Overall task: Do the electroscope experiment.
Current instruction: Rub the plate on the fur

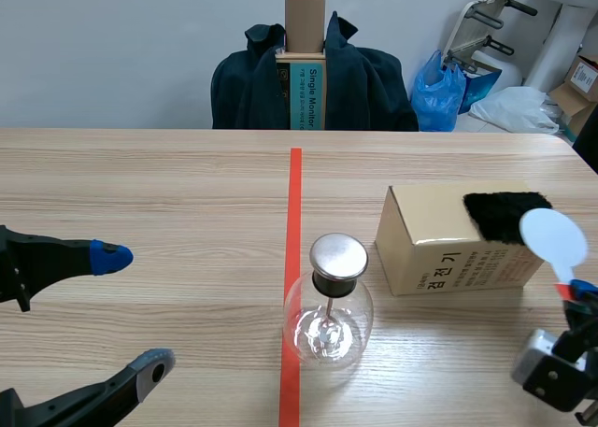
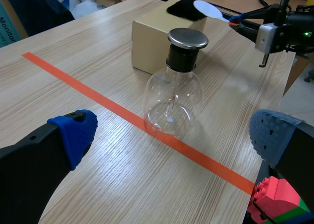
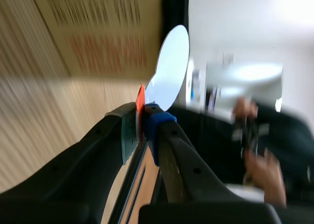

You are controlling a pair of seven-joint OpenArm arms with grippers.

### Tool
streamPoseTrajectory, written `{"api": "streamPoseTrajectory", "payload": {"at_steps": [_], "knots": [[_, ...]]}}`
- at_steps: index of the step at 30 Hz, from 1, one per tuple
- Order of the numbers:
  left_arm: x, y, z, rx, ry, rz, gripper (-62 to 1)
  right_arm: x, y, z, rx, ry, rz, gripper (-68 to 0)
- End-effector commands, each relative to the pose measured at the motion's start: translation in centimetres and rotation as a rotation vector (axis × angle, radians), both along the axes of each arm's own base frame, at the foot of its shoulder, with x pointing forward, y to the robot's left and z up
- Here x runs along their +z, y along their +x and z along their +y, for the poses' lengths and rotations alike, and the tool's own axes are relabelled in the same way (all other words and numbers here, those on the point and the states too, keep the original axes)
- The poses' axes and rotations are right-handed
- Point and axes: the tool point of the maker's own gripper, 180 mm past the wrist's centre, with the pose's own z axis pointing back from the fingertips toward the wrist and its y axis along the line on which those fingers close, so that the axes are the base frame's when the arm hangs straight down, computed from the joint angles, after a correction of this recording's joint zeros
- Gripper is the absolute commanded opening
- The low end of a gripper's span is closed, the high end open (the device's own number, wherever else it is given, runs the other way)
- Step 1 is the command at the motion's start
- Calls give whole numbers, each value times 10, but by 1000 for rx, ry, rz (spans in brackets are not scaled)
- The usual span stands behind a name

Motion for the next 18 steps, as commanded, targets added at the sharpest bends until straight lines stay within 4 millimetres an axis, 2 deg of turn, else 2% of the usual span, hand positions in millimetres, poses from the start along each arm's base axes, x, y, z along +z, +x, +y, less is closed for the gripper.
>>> {"api": "streamPoseTrajectory", "payload": {"at_steps": [1, 4, 5, 6, 9, 10, 14, 15, 18], "knots": [[5, 1, -3, 7, -31, -10, 14, 7, 7, 2, 1, -4, -27, -669], [5, 1, -3, 7, -31, -10, 14, 4, 7, -25, -150, -29, -13, -669], [5, 1, -3, 7, -31, -10, 14, 4, 7, -28, -163, -33, -12, -669], [5, 1, -3, 7, -31, -10, 14, 4, 7, -25, -143, -31, -9, -669], [5, 1, -3, 7, -31, -10, 14, 6, 8, 2, -5, -5, -23, -669], [5, 1, -3, 7, -31, -10, 14, 8, 10, 4, 4, -4, -33, -669], [5, 1, -3, 7, -31, -10, 14, 8, 12, -26, -163, -34, -31, -669], [5, 1, -3, 7, -31, -10, 14, 7, 13, -27, -160, -36, -29, -669], [5, 1, -3, 7, -31, -10, 14, 9, 14, -8, -57, -17, -35, -669]]}}
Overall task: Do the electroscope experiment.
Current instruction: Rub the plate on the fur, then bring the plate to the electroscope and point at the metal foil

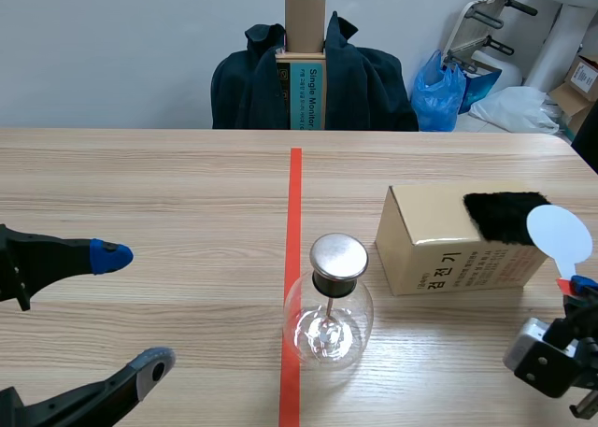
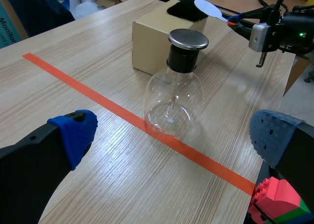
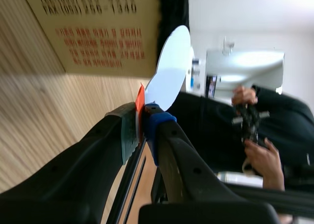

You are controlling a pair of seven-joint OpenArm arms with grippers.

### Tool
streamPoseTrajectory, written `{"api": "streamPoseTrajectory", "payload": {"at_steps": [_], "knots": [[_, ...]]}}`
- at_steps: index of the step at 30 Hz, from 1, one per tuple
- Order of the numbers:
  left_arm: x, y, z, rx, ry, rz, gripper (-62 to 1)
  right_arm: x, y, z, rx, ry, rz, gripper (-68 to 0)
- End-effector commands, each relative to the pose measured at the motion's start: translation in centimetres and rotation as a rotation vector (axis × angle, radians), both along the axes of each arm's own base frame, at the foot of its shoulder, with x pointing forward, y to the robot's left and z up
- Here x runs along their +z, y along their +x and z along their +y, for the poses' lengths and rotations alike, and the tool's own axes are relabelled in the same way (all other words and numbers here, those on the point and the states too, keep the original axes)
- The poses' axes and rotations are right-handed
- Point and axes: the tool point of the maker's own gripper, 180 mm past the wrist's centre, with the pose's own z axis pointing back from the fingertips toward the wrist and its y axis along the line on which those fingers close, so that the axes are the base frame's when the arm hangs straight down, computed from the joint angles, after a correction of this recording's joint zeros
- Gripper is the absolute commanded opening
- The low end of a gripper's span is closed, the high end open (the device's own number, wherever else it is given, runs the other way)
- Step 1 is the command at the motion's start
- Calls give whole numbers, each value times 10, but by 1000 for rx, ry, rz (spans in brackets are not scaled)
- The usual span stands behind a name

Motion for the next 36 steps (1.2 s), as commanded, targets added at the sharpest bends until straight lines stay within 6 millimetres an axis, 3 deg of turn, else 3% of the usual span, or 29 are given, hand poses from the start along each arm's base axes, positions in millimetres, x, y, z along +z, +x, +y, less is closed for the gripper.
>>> {"api": "streamPoseTrajectory", "payload": {"at_steps": [1, 8, 13, 22, 28, 29, 33, 34, 36], "knots": [[5, 1, -3, 7, -31, -10, 14, 10, 7, 7, 54, -9, -31, -669], [4, 1, -3, 6, -26, -7, 14, 13, 5, -14, -15, -37, -38, -669], [4, 1, -3, 6, -26, -7, 14, 30, 10, -22, -34, -53, -90, -669], [-2, 3, -2, 11, 5, 8, 14, 96, 20, -26, -51, -56, -268, -669], [-37, 19, -1, 36, 105, 76, 14, 148, 21, -28, -46, -89, -397, -669], [-43, 22, -2, 35, 117, 89, -72, 157, 20, -28, -45, -90, -421, -669], [-67, 29, -9, 24, 132, 130, -521, 193, 20, -24, -42, -83, -521, -669], [-71, 30, -13, 16, 128, 138, -595, 201, 20, -24, -42, -80, -543, -669], [-78, 33, -21, 3, 121, 149, -590, 214, 19, -21, -35, -84, -579, -669]]}}
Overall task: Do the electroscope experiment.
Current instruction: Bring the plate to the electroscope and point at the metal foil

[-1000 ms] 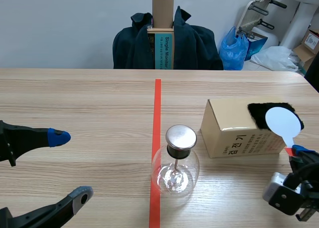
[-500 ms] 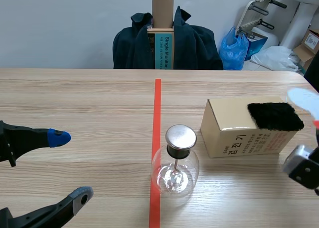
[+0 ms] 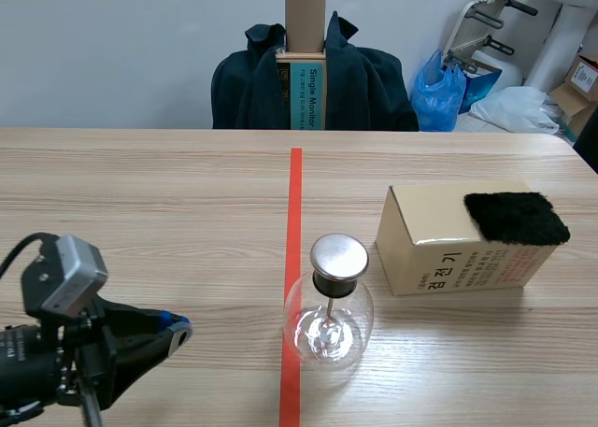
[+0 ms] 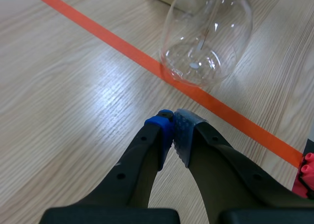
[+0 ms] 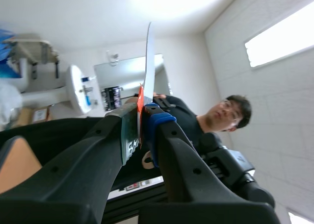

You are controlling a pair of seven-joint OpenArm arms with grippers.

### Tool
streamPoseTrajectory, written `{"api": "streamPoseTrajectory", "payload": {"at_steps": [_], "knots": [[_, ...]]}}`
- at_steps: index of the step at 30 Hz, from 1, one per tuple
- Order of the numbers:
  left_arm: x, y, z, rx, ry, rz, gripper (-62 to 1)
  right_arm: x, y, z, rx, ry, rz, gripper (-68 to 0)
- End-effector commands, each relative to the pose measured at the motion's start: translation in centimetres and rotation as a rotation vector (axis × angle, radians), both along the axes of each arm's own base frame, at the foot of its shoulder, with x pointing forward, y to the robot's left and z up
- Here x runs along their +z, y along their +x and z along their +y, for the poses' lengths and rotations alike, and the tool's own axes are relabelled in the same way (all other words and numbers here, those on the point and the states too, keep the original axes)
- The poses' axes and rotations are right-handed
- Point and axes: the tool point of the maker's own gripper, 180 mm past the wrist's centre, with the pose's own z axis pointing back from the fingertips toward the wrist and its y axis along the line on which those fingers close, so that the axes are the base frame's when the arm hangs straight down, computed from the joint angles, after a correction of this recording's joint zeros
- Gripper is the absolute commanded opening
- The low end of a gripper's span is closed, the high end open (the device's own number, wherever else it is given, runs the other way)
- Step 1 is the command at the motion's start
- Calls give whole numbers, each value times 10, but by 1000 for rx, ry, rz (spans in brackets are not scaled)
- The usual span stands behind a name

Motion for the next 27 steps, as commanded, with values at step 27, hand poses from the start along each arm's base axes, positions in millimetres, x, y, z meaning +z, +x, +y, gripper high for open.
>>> {"api": "streamPoseTrajectory", "payload": {"at_steps": [27], "knots": [[-5, 14, -59, -84, -89, -51, -590, 28, -3, 86, 357, -10, -110, -669]]}}
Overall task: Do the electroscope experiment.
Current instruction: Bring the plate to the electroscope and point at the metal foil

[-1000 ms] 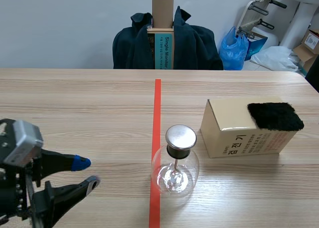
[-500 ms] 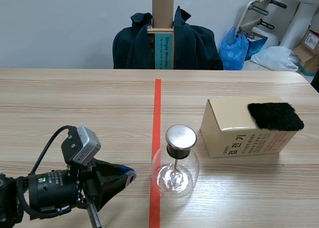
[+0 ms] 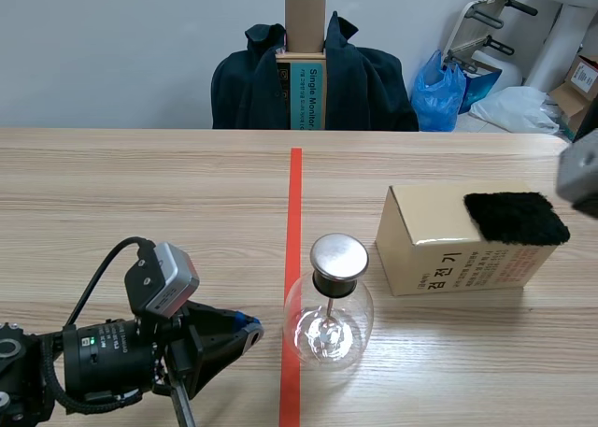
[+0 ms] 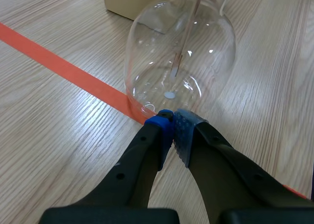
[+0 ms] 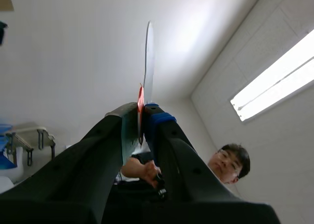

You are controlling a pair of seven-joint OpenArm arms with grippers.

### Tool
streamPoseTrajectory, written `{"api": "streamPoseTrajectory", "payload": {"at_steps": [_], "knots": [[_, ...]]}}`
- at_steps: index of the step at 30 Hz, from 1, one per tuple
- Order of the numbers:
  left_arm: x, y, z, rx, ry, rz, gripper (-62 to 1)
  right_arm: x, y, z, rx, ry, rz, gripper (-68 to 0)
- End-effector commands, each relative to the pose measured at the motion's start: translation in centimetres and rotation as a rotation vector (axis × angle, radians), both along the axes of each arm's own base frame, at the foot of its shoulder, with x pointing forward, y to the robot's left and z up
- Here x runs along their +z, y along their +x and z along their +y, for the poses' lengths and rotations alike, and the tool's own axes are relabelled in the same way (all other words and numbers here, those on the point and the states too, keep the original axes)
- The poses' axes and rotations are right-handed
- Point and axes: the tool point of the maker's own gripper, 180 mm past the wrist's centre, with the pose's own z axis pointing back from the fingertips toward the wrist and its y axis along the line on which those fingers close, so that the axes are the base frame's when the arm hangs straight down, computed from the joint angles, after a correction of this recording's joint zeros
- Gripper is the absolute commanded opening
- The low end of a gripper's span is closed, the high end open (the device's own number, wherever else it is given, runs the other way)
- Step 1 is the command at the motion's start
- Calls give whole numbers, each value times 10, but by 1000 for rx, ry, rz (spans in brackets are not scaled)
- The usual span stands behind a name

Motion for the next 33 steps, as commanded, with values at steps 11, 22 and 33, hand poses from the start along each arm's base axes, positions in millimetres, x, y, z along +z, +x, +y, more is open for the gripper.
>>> {"api": "streamPoseTrajectory", "payload": {"at_steps": [11, 22, 33], "knots": [[8, 2, -8, -5, -27, -20, -590, -73, 1, 45, 125, -99, 188, -669], [8, 2, -12, -6, -32, -19, -590, -130, -21, 45, 131, -166, 355, -669], [8, 2, -12, -6, -29, -18, -590, -155, -30, 45, 151, -191, 413, -669]]}}
